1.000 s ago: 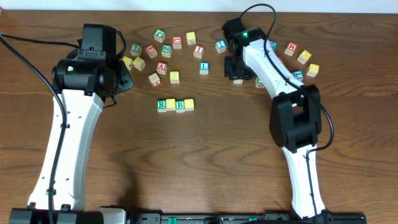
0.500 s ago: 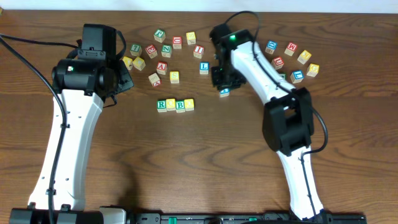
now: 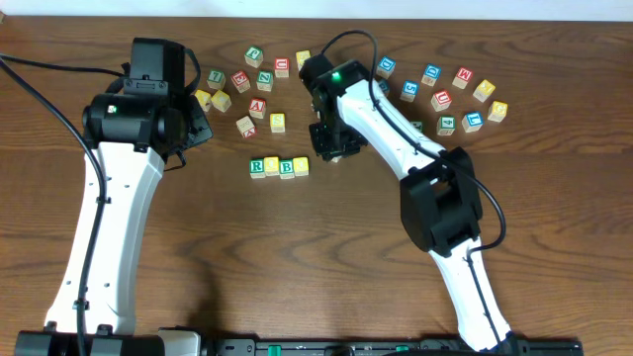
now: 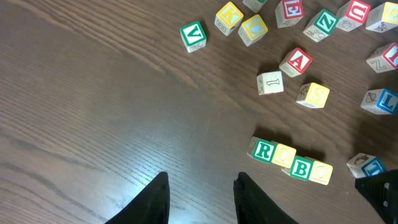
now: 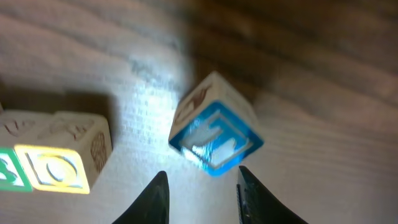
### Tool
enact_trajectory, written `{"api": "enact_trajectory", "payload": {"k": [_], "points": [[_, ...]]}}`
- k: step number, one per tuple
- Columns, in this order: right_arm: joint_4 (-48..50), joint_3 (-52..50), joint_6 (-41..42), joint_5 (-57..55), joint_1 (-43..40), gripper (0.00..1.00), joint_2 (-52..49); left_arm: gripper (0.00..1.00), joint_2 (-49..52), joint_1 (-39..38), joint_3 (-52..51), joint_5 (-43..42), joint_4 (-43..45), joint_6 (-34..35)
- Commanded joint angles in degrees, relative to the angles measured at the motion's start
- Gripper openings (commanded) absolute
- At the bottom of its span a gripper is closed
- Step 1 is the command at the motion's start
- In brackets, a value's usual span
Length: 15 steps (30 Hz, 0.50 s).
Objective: Spell out ROBOT
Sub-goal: 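Carry the T block left and lower it right of the second O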
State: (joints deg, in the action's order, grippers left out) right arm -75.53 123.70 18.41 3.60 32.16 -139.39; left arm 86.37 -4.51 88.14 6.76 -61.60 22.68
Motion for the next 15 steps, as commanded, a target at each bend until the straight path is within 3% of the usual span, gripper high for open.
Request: {"api": "enact_trajectory", "payload": {"k": [1, 15], "points": [[-1.4, 0.7, 0.9, -0.7, 0.6, 0.31, -0.3, 0.34, 0.2, 0.2, 0.2, 0.1, -0.4, 0.5], [0.1, 0.7, 0.8, -4.4, -1.2, 0.4, -0.3, 0.34, 0.2, 0.2, 0.2, 0.1, -0.3, 0.5]]}}
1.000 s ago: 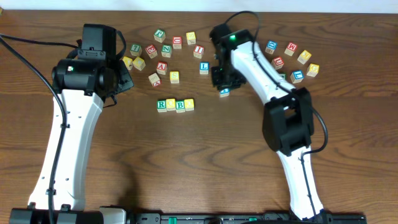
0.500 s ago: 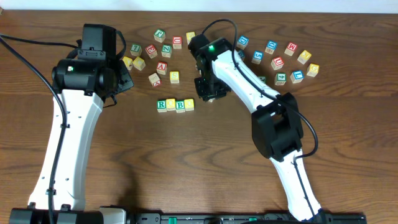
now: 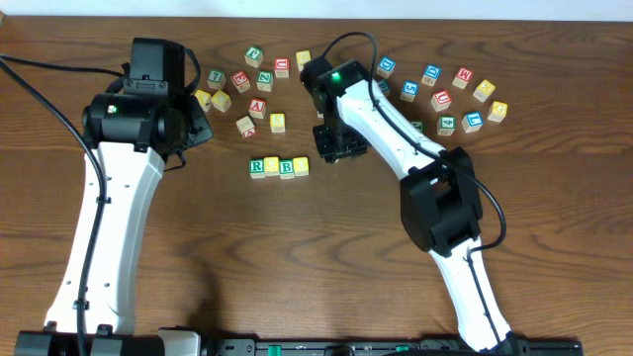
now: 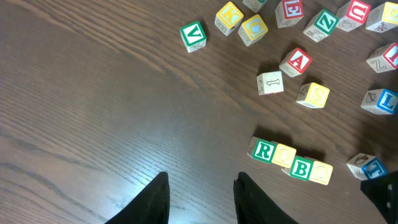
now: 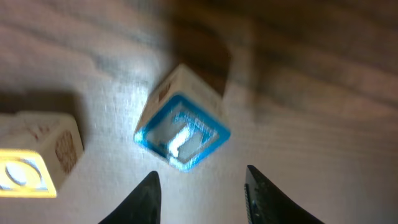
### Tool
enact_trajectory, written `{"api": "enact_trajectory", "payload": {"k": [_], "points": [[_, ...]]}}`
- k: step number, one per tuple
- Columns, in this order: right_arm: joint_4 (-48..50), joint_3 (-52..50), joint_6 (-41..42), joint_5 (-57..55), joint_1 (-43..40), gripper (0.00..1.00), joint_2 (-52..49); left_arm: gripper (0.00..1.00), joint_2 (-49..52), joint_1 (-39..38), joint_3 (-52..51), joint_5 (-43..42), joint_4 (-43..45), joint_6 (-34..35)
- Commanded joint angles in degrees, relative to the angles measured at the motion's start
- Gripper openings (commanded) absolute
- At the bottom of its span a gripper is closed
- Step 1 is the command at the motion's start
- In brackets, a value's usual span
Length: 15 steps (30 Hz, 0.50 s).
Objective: Spell out ROBOT
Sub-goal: 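Carry the T block left and lower it right of the second O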
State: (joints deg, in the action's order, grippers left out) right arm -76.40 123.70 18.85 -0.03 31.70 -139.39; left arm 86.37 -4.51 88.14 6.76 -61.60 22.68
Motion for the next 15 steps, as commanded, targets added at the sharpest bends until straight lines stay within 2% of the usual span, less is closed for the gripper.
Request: {"api": "enact_trajectory", "payload": {"k": [1, 4, 9, 15], "points": [[1.5, 0.7, 0.4, -0.3, -0.9, 0.42, -0.3, 0.34, 0.2, 0.2, 0.2, 0.1, -0.3, 0.5], [3.6, 0.7, 1.9, 3.5, -0.9, 0.5, -0.3, 0.34, 0.2, 0.2, 0.2, 0.1, -0.3, 0.5], [5.2, 0.7, 10.2, 3.4, -0.9, 0.5, -0.5, 0.34, 0.2, 0.2, 0.2, 0.1, -0.4, 0.5], [6.9, 0.1, 16.3, -0.2, -0.9, 0.5, -0.5, 0.34, 0.2, 0.2, 0.2, 0.1, -0.6, 0.5]]}}
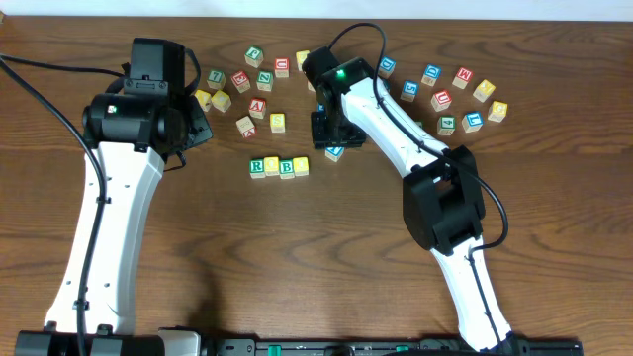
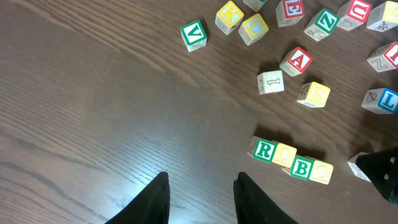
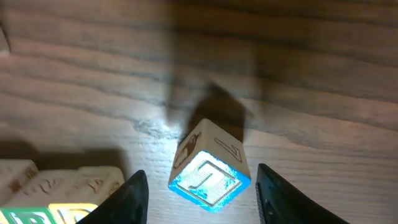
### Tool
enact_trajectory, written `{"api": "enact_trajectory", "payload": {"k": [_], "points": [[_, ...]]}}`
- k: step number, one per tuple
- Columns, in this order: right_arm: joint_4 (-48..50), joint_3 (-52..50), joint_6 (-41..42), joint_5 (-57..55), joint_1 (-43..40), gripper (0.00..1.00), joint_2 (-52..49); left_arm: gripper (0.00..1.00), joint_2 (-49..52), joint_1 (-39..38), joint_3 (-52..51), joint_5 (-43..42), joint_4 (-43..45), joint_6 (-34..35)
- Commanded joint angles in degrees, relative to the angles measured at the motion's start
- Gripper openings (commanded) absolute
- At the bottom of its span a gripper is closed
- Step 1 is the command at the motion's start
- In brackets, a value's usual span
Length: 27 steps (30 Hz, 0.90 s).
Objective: Spell out ROBOT
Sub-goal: 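Carry the T block left and lower it right of the second O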
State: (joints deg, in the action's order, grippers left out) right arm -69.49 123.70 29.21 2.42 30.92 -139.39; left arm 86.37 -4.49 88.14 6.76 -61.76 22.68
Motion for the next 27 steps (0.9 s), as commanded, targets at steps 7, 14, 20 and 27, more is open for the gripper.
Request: {"api": "enact_trajectory", "payload": {"k": [7, 14, 20, 27], "points": [[0.1, -0.5, 6.7, -3.4, 0.1, 0.49, -0.5, 0.34, 0.2, 0.2, 0.2, 0.1, -0.6, 0.5], [0.1, -1.6, 7.0, -3.4, 0.4, 0.43, -0.5, 0.34, 0.2, 0.2, 0.2, 0.1, -0.6, 0.5], [0.1, -2.0, 7.0, -3.4, 0.4, 0.4, -0.5, 0.34, 0.2, 0.2, 0.2, 0.1, -0.6, 0.5], [-0.2, -2.0, 5.1, -3.1, 0.6, 0.33, -0.5, 0.34, 0.2, 0.2, 0.2, 0.2, -0.6, 0.5]]}}
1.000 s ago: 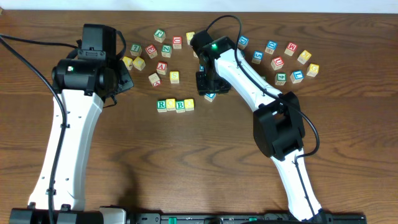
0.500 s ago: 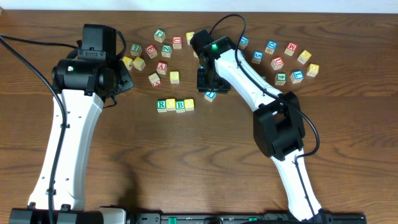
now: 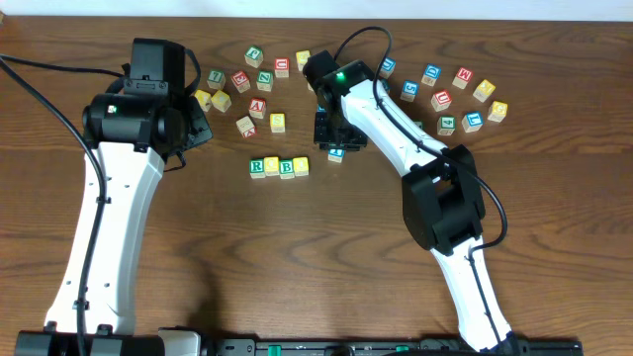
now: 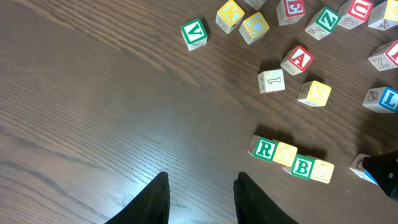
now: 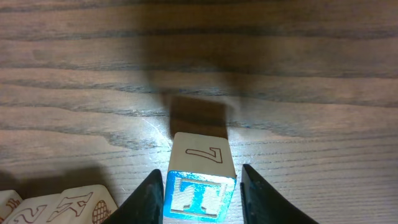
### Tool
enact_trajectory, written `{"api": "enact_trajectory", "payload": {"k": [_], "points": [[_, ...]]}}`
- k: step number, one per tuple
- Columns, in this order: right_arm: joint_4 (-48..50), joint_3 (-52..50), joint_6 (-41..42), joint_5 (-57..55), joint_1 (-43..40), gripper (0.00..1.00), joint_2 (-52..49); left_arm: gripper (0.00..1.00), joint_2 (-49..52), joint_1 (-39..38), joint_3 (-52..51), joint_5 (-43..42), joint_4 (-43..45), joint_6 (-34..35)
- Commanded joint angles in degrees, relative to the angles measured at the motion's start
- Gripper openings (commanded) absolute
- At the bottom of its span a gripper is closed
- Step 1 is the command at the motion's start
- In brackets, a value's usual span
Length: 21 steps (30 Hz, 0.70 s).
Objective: Spell out ROBOT
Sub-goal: 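Carry the T block left and lower it right of the second O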
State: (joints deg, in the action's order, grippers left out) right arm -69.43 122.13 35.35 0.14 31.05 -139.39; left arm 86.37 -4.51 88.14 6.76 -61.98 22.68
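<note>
Four blocks reading R, O, B, O lie in a row at mid table. A blue T block rests on the wood right of the row's last O and a little farther back. Its faces are square to my right gripper, which is open around it. The left finger touches the block; a thin gap shows at the right finger. My left gripper is open over bare wood, left of the row, with nothing in it.
Loose letter blocks lie behind the row: V, A, S and several more. Another cluster sits at the back right. The corner of one row block shows just left of the right gripper's fingers.
The T block was turned cornerwise ahead of wide jaws. Now it sits square between them, the jaws are narrower and the right gripper is nearer to it. The left arm is unchanged.
The T block first lay cornerwise ahead of my right gripper, right of the row's last O. It stayed turned while the jaws stood wider at each later moment. Now it is squared up and between the narrowed jaws. The R, O, B, O row and left arm stayed put.
</note>
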Motion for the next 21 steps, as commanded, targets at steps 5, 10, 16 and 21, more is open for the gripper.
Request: {"api": "enact_trajectory", "payload": {"k": [5, 10, 16, 21], "points": [[-0.8, -0.4, -7.0, -0.7, 1.3, 0.28, -0.5, 0.34, 0.2, 0.2, 0.2, 0.2, -0.3, 0.5], [-2.1, -0.4, -10.3, -0.7, 1.6, 0.28, -0.5, 0.34, 0.2, 0.2, 0.2, 0.1, -0.4, 0.5], [-5.3, -0.4, -11.6, -2.5, 1.5, 0.29, -0.5, 0.34, 0.2, 0.2, 0.2, 0.1, -0.4, 0.5], [-6.8, -0.4, -7.7, -3.2, 1.0, 0.33, -0.5, 0.34, 0.2, 0.2, -0.2, 0.1, -0.4, 0.5]]}}
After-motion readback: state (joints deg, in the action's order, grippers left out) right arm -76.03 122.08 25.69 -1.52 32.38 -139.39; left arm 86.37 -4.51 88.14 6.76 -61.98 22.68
